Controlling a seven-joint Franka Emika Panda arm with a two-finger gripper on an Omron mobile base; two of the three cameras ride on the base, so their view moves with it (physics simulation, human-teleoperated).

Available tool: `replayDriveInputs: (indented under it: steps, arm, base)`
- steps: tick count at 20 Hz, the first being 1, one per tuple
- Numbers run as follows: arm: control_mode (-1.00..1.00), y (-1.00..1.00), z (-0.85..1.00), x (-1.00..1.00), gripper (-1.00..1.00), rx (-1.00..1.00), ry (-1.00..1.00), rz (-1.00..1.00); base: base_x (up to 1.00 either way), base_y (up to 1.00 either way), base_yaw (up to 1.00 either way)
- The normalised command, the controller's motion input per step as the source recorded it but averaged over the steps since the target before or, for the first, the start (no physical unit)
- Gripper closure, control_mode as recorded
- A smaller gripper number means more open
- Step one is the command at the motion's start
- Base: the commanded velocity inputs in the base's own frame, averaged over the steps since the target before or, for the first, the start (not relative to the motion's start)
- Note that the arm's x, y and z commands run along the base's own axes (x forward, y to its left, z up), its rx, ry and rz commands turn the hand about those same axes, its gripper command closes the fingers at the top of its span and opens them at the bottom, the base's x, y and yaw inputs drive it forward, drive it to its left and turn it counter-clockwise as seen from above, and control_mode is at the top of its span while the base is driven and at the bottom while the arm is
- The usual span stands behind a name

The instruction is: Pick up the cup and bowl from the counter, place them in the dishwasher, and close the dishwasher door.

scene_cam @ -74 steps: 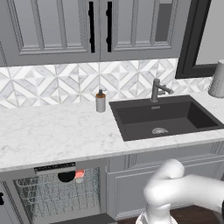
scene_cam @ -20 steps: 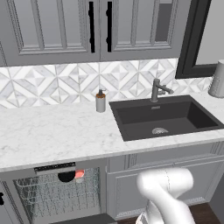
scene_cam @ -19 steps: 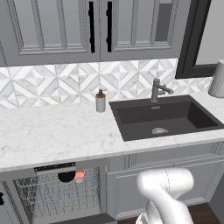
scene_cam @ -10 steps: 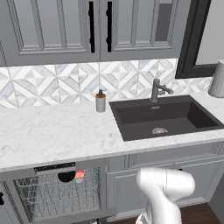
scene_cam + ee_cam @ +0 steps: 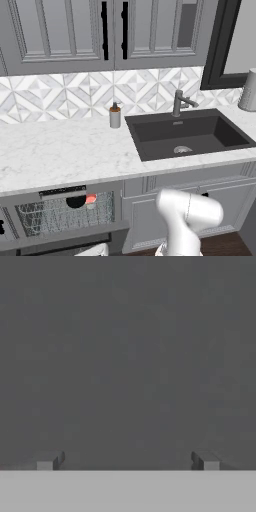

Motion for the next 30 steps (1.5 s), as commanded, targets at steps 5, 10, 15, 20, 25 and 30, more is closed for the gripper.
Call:
replayDriveInputs:
  steps: [5,10,15,20,25,30]
  arm:
    - [-1.0,-0.1,-0.32,1.0,-1.0,0.07,-0.44,0.0]
    - [-1.0,-0.1,-0.36,1.0,-1.0,0.03,-0.45,0.0]
    - [-1.0,-0.22,-0.35,1.0,-1.0,0.05,-0.4,0.0]
    - [-1.0,-0.23,-0.43,1.0,-1.0,0.05,-0.36,-0.01]
    - [-1.0,-0.05,-0.53,1.0,-1.0,0.03,-0.31,-0.02]
    - [-1.0,-0.08,-0.54,1.0,-1.0,0.04,-0.3,-0.02]
  base:
    - [0.0,0.0,0.0]
    - [0.0,0.0,0.0]
    - [0.0,0.0,0.0]
    - [0.0,0.0,0.0]
    - [0.0,0.0,0.0]
    - [0.0,0.0,0.0]
